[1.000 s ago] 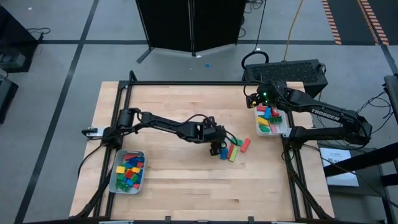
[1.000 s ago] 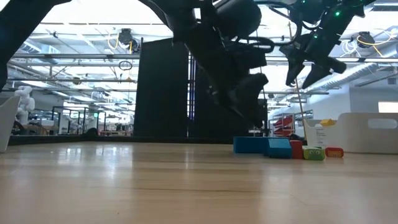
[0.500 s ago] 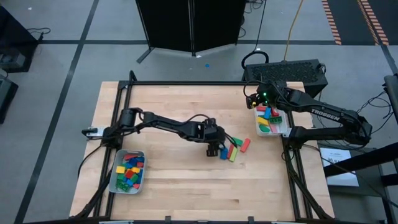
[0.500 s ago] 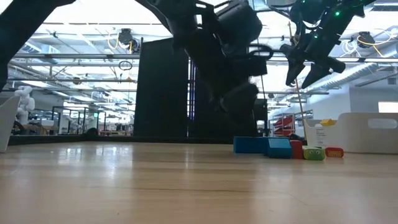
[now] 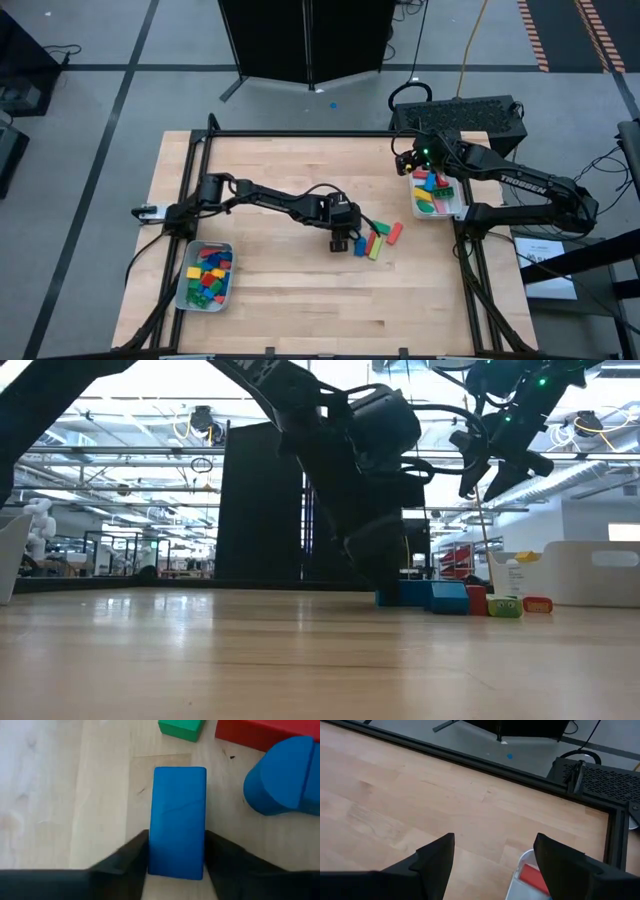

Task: Sort blocks by size
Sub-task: Put the blue block into the white bin

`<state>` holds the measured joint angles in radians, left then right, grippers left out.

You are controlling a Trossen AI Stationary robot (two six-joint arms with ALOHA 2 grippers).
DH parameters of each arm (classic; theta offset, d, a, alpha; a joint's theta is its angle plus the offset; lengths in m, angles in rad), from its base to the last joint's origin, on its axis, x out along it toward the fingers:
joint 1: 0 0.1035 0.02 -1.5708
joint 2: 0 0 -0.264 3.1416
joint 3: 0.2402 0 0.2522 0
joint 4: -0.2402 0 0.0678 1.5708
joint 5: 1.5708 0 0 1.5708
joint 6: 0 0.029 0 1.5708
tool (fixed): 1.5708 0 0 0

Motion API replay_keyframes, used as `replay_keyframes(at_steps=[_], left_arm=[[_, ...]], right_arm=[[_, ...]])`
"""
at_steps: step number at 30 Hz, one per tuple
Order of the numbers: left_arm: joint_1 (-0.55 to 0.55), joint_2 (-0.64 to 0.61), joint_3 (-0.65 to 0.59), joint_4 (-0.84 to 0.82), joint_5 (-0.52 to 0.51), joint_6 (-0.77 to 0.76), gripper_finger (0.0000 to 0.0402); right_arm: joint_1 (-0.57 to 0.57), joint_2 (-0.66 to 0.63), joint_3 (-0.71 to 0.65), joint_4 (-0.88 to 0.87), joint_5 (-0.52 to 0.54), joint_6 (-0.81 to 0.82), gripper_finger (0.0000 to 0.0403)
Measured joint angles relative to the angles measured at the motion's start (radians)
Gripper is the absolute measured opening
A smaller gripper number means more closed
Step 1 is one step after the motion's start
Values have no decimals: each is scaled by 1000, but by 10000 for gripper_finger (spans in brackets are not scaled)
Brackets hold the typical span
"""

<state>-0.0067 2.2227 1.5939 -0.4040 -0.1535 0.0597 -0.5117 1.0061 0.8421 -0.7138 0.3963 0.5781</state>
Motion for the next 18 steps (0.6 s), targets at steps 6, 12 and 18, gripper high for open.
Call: replay_keyframes(at_steps=[6,12,18], left_arm=[[1,5,0,10,0,0,118],[2,-49,-1,-9,8,-64,118],[20,-207,0,-11,-3,-116,118]], right_arm=[[0,0,0,0,0,-12,263],[0,0,0,30,-5,-23,263],[0,0,0,168,-67,-69,263]])
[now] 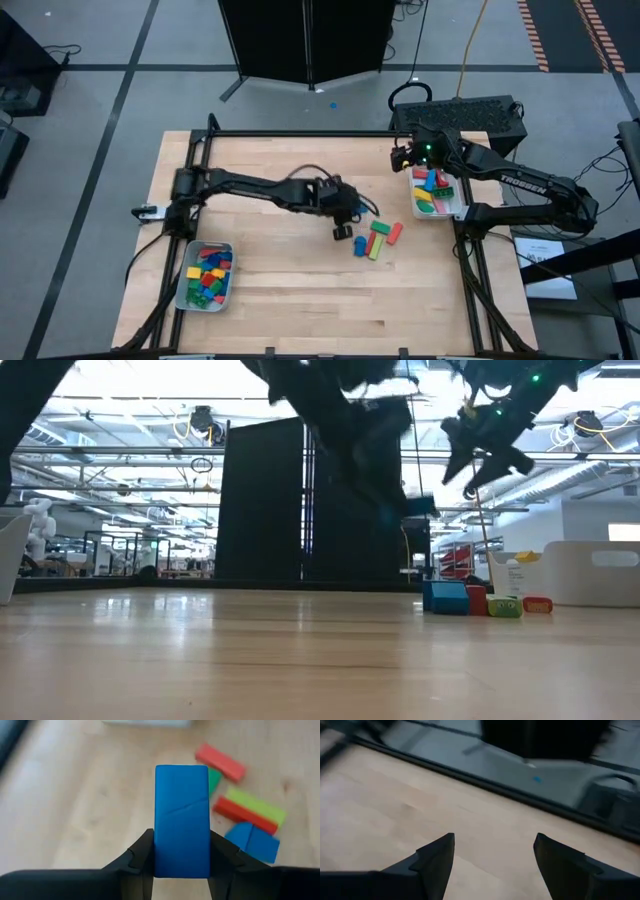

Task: Sort blocks by size
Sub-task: Put the blue block into the white bin

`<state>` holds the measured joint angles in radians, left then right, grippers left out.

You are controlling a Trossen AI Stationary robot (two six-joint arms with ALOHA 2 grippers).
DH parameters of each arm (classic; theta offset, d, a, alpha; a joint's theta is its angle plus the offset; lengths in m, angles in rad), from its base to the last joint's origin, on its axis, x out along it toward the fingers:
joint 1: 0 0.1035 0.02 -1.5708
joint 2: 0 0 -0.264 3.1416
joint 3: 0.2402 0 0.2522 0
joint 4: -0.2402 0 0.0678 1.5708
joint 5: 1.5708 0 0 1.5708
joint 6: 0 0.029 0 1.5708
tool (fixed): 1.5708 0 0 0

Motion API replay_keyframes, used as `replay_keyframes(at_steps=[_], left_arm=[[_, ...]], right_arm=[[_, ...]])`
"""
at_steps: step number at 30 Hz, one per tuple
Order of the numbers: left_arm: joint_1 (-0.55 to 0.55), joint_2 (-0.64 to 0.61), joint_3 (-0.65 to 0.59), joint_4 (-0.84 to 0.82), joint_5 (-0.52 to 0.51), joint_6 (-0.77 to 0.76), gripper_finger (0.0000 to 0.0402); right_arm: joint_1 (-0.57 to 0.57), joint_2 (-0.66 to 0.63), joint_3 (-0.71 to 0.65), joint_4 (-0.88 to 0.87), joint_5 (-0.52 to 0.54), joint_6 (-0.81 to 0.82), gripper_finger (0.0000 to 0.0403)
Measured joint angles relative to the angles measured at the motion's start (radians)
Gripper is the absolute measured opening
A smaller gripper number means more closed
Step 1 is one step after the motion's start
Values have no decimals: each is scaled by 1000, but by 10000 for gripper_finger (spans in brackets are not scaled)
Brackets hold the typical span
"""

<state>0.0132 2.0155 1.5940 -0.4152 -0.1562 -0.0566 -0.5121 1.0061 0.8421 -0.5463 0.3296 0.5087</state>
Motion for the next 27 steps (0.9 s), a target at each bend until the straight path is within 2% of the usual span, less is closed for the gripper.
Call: replay_keyframes(at_steps=[5,11,14,16,20,23,27], left_arm=[[22,-162,0,-5,-65,-43,118],[43,-341,0,-12,-143,-42,118],[47,-407,0,8,-175,-43,118],[48,-433,0,40,-179,-43,118],[44,-445,0,172,-144,-43,118],[37,-442,0,261,-84,-43,118],[31,-433,0,313,-60,-43,118]], right_arm=[[0,0,0,225,-181,-65,263],[5,-37,0,634,-610,-193,263],[18,-66,0,856,-754,-207,263],[26,-83,0,988,-786,-207,263],[57,-85,0,1205,-765,-198,263],[85,-58,0,1251,-763,-197,263],[111,-24,0,1252,-759,-196,263]])
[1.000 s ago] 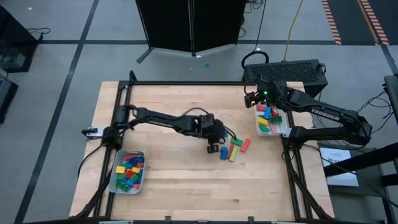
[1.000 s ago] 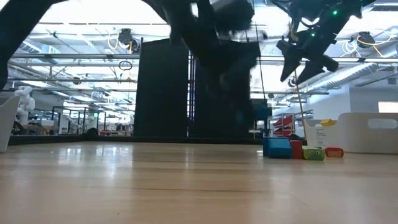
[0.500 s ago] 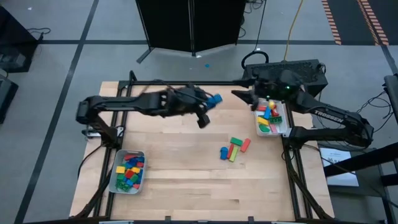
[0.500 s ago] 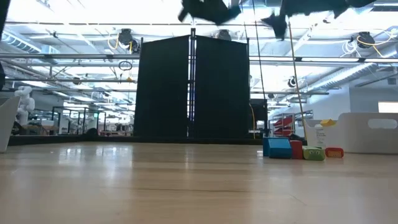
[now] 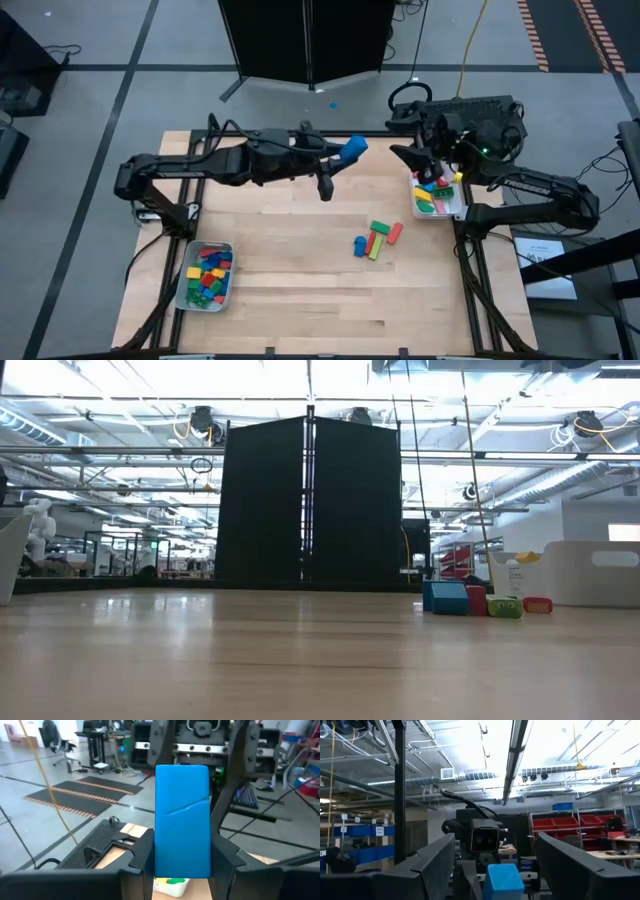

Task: Sort blocks by size
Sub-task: Put the blue block into the white bin

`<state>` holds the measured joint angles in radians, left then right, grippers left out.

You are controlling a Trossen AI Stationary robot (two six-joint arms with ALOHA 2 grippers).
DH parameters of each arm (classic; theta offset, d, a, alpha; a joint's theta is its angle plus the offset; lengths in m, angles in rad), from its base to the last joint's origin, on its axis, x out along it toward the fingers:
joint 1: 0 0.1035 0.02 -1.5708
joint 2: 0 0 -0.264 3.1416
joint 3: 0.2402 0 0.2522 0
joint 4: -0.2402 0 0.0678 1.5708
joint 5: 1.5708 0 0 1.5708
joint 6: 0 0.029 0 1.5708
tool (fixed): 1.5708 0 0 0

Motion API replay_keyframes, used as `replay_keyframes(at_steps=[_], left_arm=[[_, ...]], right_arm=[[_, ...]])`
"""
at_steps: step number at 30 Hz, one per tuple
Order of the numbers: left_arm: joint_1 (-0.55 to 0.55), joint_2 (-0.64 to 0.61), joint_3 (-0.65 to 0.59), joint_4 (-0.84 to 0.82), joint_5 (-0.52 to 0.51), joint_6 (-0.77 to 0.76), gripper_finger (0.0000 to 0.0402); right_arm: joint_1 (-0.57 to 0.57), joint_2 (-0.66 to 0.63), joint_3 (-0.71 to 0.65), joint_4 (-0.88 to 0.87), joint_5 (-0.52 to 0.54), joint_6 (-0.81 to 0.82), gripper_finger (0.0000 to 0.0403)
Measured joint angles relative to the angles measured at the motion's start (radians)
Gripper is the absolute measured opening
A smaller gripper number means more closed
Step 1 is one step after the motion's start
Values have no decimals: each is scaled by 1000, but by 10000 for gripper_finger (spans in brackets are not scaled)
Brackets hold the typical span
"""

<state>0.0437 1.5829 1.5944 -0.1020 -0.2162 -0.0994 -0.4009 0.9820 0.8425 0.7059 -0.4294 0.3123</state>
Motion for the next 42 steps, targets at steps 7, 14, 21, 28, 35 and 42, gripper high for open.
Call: replay_keyframes(at_steps=[7,14,21,28,35,42], left_arm=[[-11,1,0,71,23,0,118],[-24,1,0,75,26,0,118],[-33,1,0,74,26,0,118],[-33,1,0,69,26,10,118],[-32,1,0,69,26,11,118],[-33,1,0,69,24,36,118]], right_arm=[[26,83,0,93,14,22,263],[46,172,30,146,12,47,263],[74,261,181,28,-28,57,263],[119,292,258,-200,-60,-115,263],[134,286,258,-204,8,-164,263],[121,247,258,-244,11,-174,249]])
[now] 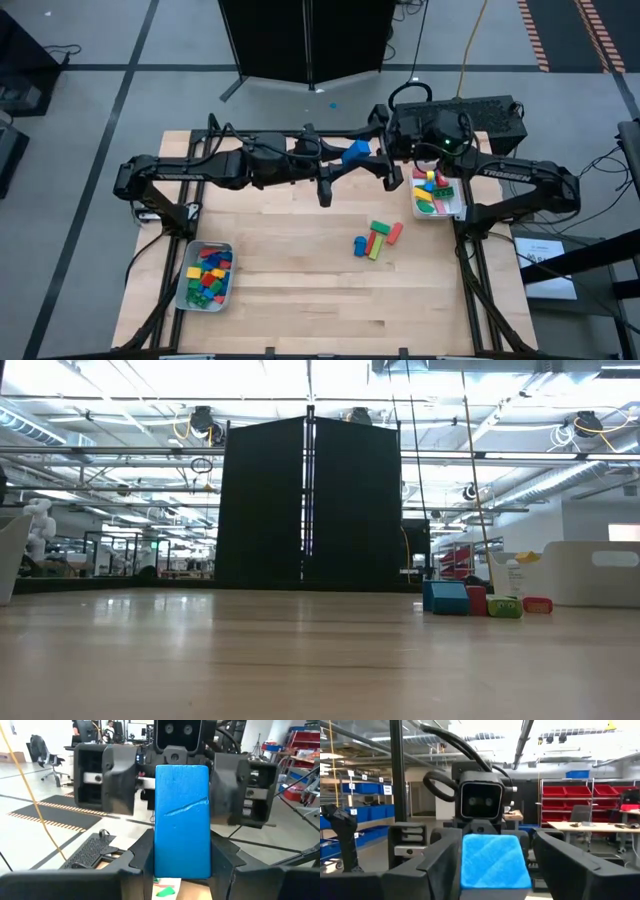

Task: Sort blocks by size
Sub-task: Put the blue block into the white bin

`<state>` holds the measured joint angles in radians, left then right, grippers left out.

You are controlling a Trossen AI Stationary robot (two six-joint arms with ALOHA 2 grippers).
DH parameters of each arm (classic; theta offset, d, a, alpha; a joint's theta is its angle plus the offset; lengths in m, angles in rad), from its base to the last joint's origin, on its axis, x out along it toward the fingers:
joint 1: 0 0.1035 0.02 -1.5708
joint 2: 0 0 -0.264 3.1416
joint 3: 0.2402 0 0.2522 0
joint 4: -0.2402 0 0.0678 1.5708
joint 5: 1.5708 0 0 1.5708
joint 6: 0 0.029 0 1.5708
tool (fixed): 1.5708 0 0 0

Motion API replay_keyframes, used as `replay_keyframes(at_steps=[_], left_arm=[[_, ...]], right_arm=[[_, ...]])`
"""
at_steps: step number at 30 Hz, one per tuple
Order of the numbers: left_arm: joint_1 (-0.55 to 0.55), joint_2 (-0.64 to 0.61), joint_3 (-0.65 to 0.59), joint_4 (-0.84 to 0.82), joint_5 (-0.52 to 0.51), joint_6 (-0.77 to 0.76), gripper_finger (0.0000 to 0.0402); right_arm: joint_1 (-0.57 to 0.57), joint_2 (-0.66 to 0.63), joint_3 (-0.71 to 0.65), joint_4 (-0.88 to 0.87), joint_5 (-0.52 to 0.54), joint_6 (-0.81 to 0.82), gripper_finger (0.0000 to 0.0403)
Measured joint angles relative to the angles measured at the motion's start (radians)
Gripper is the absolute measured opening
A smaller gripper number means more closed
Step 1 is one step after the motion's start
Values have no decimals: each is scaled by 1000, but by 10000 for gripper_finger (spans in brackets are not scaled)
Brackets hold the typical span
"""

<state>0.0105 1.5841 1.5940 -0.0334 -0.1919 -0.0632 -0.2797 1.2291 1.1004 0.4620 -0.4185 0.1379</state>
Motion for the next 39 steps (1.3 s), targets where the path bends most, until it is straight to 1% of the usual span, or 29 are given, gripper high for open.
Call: replay_keyframes(at_steps=[7,12,14,16,17,23,25,27,30,32,34,37,39], left_arm=[[1,0,0,2,-9,12,118],[3,0,0,13,-11,25,118],[5,0,0,14,-11,25,118],[4,0,0,14,-2,29,118],[2,0,0,15,1,33,118],[4,0,0,20,4,31,118],[3,0,0,21,-7,26,129],[3,0,0,20,-22,16,151],[6,-2,0,-25,-79,-1,194],[3,-2,1,-92,-135,-27,221],[0,-2,1,-172,-208,-53,243],[4,-2,1,-271,-274,-83,264],[9,-2,1,-330,-288,-121,268]], right_arm=[[-27,-42,0,-104,-6,-15,200],[-26,-44,0,-122,-10,-16,176],[-26,-44,0,-123,-8,-20,154],[-26,-44,0,-125,-20,-22,120],[-26,-48,0,-125,-22,-26,112],[-33,-58,0,-129,-18,-40,112],[-33,-60,0,-128,-11,-35,112],[-33,-60,0,-129,8,-31,112],[-40,-82,-1,-162,118,-48,112],[-57,-116,-1,-194,222,-74,112],[-83,-163,-1,-276,336,-99,112],[-128,-243,1,-523,570,-113,112],[-161,-279,1,-753,753,-52,112]])
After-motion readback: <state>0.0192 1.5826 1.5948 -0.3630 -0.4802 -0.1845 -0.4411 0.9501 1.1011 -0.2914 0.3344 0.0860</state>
